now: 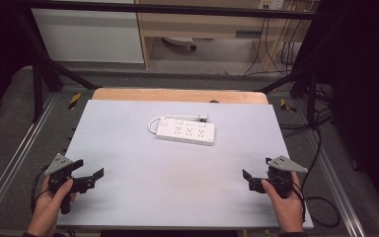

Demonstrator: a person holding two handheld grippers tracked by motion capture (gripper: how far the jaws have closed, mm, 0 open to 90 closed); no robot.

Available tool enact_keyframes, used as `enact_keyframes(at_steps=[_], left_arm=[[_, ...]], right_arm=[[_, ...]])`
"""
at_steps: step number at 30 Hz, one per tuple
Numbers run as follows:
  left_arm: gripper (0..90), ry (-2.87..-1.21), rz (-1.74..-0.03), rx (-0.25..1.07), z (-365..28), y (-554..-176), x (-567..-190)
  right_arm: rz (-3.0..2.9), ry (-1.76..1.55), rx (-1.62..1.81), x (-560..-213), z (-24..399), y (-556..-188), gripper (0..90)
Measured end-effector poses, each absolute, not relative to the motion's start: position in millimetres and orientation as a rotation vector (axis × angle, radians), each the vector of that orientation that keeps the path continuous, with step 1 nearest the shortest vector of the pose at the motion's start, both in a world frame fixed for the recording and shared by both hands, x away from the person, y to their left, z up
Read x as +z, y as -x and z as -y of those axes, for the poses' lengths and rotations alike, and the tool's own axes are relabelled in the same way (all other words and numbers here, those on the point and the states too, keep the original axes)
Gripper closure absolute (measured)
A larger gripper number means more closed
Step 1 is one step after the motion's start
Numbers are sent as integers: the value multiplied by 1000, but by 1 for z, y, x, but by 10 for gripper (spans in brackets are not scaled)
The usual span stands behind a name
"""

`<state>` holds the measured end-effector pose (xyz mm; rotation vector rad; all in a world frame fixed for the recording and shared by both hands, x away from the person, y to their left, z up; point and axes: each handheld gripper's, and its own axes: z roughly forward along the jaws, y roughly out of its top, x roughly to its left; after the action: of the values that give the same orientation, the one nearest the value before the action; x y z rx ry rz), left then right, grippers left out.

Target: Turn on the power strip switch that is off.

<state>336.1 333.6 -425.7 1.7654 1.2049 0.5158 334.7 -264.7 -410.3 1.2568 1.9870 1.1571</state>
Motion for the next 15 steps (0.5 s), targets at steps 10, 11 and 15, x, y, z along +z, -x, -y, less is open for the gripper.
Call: enact_keyframes(at_steps=[10,11,15], left_arm=[[78,-1780,-1179,504,-332,-334,-424],[80,-1777,-1180,505,-332,-334,-425],[79,-1784,-1165,471,-332,-334,-424]], right_arm=[[-2033,-1291,1135,-417,257,-338,32],[-2031,-1293,1144,-417,257,-338,30],[-2030,-1271,1154,-416,257,-338,39]])
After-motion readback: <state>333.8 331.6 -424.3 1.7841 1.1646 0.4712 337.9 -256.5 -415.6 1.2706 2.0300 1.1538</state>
